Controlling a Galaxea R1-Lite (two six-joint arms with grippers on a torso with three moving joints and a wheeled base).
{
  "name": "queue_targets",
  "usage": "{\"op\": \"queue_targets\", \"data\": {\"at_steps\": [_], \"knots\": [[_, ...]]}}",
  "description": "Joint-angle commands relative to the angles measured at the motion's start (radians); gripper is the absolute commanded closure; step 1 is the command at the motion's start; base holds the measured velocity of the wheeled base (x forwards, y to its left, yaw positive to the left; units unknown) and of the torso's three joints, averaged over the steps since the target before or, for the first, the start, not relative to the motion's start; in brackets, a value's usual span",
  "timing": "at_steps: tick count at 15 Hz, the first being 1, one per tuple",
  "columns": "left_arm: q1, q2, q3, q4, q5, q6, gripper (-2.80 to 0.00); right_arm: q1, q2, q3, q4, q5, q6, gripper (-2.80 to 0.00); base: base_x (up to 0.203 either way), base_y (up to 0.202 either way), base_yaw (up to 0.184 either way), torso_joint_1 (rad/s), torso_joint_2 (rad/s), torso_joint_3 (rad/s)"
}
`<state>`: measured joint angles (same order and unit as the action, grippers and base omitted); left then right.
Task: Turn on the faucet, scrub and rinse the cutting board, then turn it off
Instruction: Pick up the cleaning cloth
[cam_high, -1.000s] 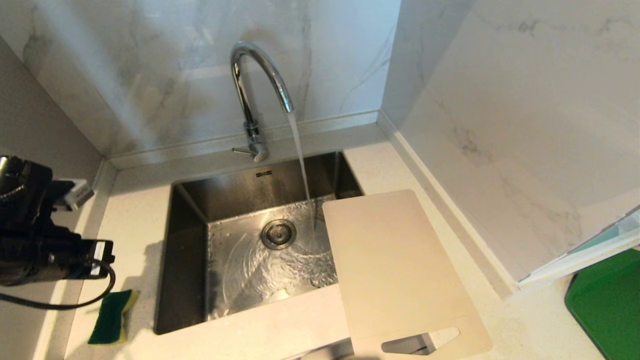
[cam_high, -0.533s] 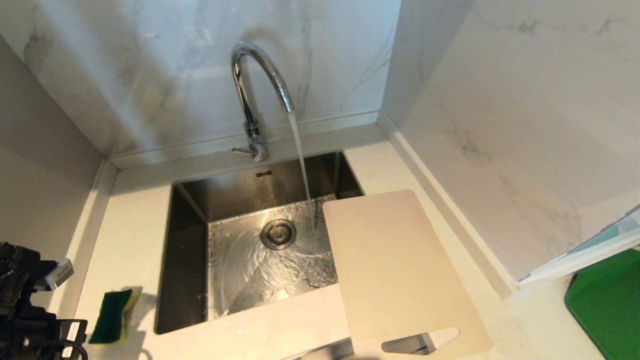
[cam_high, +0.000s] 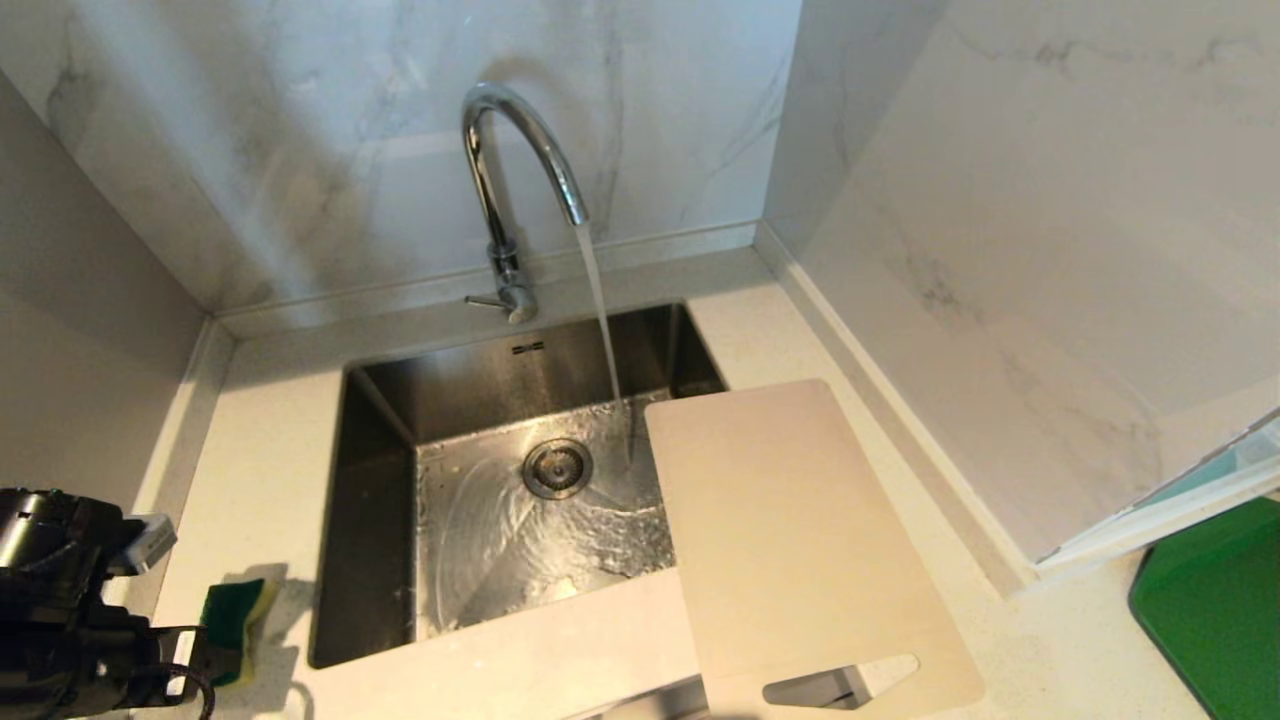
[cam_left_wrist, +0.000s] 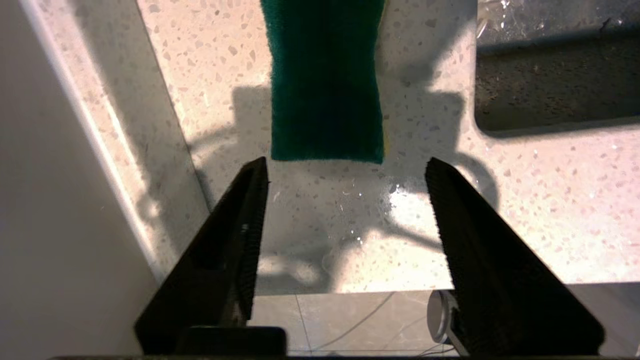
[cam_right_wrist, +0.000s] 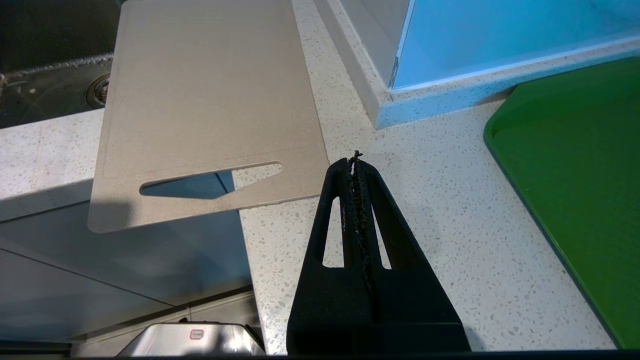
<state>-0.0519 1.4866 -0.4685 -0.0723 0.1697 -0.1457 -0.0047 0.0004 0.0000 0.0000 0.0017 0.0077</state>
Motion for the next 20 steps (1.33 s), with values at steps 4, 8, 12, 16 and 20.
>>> {"op": "queue_targets", "data": {"at_steps": [4, 8, 12, 16, 20], "knots": [[0.032, 0.174, -0.036, -0.112, 0.002, 0.003, -2.80, 0.000, 0.000, 0.000, 0.000, 0.000, 0.000, 0.00, 0.000, 0.000, 0.000, 0.000, 0.00, 0.000], [0.076, 0.221, -0.073, -0.115, -0.039, 0.017, -2.80, 0.000, -0.001, 0.000, 0.000, 0.000, 0.000, 0.00, 0.000, 0.000, 0.000, 0.000, 0.00, 0.000], [0.110, 0.233, -0.079, -0.122, -0.087, 0.052, 0.00, 0.000, 0.000, 0.000, 0.000, 0.000, 0.000, 0.00, 0.000, 0.000, 0.000, 0.000, 0.00, 0.000], [0.107, 0.236, -0.073, -0.141, -0.133, 0.050, 0.00, 0.000, -0.002, 0.000, 0.000, 0.000, 0.000, 0.00, 0.000, 0.000, 0.000, 0.000, 0.00, 0.000], [0.092, 0.227, -0.072, -0.141, -0.151, 0.049, 0.00, 0.000, -0.002, 0.000, 0.000, 0.000, 0.000, 0.00, 0.000, 0.000, 0.000, 0.000, 0.00, 0.000]]}}
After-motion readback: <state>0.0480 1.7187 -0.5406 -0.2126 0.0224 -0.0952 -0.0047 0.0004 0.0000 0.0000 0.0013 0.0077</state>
